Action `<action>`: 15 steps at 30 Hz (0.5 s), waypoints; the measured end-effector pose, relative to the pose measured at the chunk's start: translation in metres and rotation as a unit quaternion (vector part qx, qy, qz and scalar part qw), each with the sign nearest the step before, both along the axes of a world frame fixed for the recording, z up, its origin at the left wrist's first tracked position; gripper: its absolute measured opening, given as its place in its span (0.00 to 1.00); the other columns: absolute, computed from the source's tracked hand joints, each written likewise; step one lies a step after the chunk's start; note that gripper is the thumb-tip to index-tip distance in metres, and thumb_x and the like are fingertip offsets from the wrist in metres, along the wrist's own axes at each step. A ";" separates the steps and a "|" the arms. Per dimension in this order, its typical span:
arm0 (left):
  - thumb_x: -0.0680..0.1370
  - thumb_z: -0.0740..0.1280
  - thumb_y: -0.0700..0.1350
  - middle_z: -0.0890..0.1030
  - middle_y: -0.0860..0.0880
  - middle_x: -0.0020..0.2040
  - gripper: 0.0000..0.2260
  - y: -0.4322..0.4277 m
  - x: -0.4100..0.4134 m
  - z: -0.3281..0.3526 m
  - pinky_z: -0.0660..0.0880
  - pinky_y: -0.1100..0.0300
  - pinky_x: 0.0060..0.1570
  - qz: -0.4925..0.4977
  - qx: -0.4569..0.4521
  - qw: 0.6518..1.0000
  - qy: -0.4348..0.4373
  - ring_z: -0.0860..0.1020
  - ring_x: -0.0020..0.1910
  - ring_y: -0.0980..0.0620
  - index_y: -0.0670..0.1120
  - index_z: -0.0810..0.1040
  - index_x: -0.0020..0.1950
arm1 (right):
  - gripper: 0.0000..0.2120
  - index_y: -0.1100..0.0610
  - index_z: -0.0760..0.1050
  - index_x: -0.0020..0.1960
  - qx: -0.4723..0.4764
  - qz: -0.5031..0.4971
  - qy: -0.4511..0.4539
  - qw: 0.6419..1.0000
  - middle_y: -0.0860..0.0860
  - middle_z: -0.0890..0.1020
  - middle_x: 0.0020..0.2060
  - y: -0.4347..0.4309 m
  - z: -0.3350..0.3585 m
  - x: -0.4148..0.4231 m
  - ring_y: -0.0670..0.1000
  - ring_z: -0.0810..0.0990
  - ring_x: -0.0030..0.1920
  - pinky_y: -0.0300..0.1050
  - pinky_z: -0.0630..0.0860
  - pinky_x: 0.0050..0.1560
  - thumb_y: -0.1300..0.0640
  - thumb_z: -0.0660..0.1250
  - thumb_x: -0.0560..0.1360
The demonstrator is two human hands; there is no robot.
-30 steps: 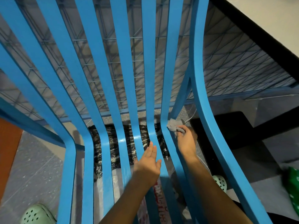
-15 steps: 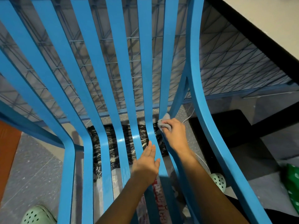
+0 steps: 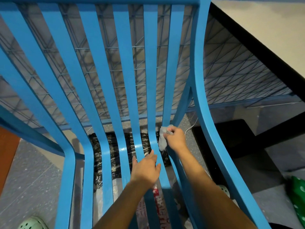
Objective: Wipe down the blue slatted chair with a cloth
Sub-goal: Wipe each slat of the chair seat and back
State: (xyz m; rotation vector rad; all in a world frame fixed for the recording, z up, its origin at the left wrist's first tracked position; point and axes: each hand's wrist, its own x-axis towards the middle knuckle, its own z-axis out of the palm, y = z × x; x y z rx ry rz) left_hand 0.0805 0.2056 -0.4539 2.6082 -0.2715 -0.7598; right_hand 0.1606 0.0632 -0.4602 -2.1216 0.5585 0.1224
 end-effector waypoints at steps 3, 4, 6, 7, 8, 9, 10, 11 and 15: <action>0.82 0.58 0.48 0.71 0.51 0.71 0.16 0.014 0.021 0.026 0.61 0.48 0.72 0.049 -0.056 0.995 -0.063 0.73 0.66 0.48 0.48 0.71 0.69 | 0.04 0.60 0.74 0.41 0.051 -0.033 -0.027 0.998 0.52 0.78 0.39 0.007 0.004 0.008 0.50 0.77 0.42 0.34 0.70 0.35 0.66 0.68 0.73; 0.81 0.59 0.47 0.72 0.51 0.71 0.17 0.019 0.027 0.033 0.65 0.51 0.69 0.061 -0.077 0.992 -0.085 0.73 0.66 0.48 0.48 0.71 0.70 | 0.03 0.61 0.75 0.43 0.057 -0.035 -0.044 0.997 0.53 0.79 0.40 0.008 0.008 0.009 0.49 0.77 0.42 0.33 0.71 0.36 0.66 0.68 0.73; 0.80 0.60 0.45 0.71 0.52 0.71 0.19 0.028 0.040 0.048 0.68 0.53 0.67 0.077 -0.113 0.982 -0.128 0.72 0.67 0.50 0.49 0.69 0.72 | 0.03 0.61 0.75 0.44 0.069 -0.030 -0.091 0.993 0.52 0.79 0.40 0.009 0.022 0.011 0.48 0.76 0.42 0.31 0.71 0.38 0.67 0.67 0.73; 0.80 0.60 0.44 0.71 0.52 0.71 0.20 0.030 0.046 0.056 0.69 0.54 0.66 0.081 -0.132 0.976 -0.152 0.72 0.67 0.51 0.50 0.69 0.72 | 0.03 0.60 0.75 0.44 0.077 -0.029 -0.119 0.989 0.51 0.78 0.40 0.010 0.034 0.014 0.46 0.76 0.41 0.29 0.70 0.39 0.67 0.67 0.74; 0.80 0.60 0.44 0.72 0.53 0.70 0.19 0.032 0.052 0.064 0.69 0.55 0.65 0.083 -0.152 0.969 -0.175 0.72 0.66 0.53 0.50 0.69 0.72 | 0.04 0.60 0.76 0.44 0.083 -0.028 -0.147 0.985 0.50 0.78 0.40 0.011 0.046 0.017 0.45 0.76 0.41 0.28 0.70 0.39 0.67 0.67 0.74; 0.80 0.60 0.43 0.72 0.54 0.70 0.19 0.032 0.057 0.073 0.69 0.57 0.64 0.085 -0.169 0.962 -0.197 0.73 0.65 0.54 0.50 0.69 0.72 | 0.03 0.60 0.76 0.44 0.086 -0.026 -0.173 0.981 0.49 0.79 0.40 0.013 0.060 0.021 0.43 0.76 0.40 0.28 0.70 0.40 0.67 0.67 0.74; 0.80 0.60 0.43 0.72 0.54 0.69 0.20 0.032 0.062 0.082 0.68 0.59 0.64 0.088 -0.185 0.954 -0.219 0.72 0.65 0.55 0.50 0.69 0.72 | 0.02 0.61 0.77 0.45 0.085 -0.021 -0.197 0.976 0.49 0.79 0.41 0.014 0.074 0.024 0.41 0.76 0.41 0.27 0.70 0.41 0.66 0.67 0.74; 0.80 0.61 0.42 0.72 0.54 0.70 0.20 0.033 0.066 0.093 0.67 0.61 0.63 0.092 -0.198 0.946 -0.241 0.72 0.65 0.55 0.50 0.69 0.72 | 0.02 0.61 0.77 0.46 0.082 -0.013 -0.223 0.971 0.49 0.80 0.41 0.016 0.089 0.030 0.41 0.77 0.42 0.27 0.70 0.43 0.66 0.67 0.74; 0.79 0.61 0.38 0.69 0.54 0.71 0.22 0.033 0.087 0.138 0.62 0.66 0.66 0.123 -0.253 0.904 -0.321 0.68 0.68 0.58 0.49 0.68 0.73 | 0.03 0.59 0.77 0.47 0.050 0.006 -0.306 0.951 0.50 0.82 0.45 0.020 0.145 0.060 0.48 0.79 0.48 0.41 0.75 0.51 0.64 0.68 0.74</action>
